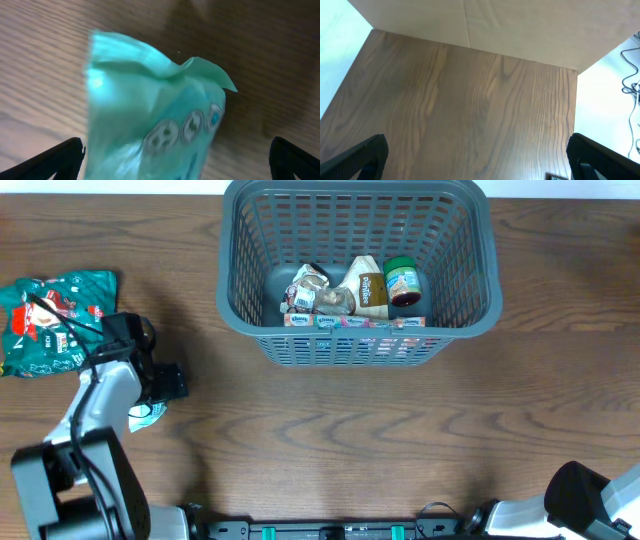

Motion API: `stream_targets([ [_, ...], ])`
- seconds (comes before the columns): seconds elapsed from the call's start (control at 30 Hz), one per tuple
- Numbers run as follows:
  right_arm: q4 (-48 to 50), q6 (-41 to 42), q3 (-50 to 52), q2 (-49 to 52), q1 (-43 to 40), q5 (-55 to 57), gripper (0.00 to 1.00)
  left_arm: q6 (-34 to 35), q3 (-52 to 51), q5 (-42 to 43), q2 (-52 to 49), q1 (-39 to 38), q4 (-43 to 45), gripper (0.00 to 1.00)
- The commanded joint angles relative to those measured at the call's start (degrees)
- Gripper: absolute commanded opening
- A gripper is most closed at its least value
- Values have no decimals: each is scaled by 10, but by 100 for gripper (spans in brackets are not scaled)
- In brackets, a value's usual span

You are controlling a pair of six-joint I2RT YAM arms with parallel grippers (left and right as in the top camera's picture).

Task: Pack container
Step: 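Close the left gripper on the wipes pack and lift it, then carry the wipes pack over the basket and release it inside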

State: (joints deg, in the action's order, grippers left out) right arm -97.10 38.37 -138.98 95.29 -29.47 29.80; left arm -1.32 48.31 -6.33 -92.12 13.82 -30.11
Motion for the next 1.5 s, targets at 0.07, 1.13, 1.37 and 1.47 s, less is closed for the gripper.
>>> stream_targets([
  [0.07, -2, 6, 1, 3, -2, 6, 99, -4, 7, 15, -33, 3, 9, 98],
  [1.13, -2, 6, 1, 3, -2, 6, 99, -6, 514, 294, 130, -29, -119, 6],
  [1.37, -2, 6, 1, 3, -2, 6, 99, -92, 576, 365, 130, -156, -66, 6],
  [1.47, -2, 6, 1, 3, -2, 6, 99, -160, 576, 372, 119, -227, -58, 6],
])
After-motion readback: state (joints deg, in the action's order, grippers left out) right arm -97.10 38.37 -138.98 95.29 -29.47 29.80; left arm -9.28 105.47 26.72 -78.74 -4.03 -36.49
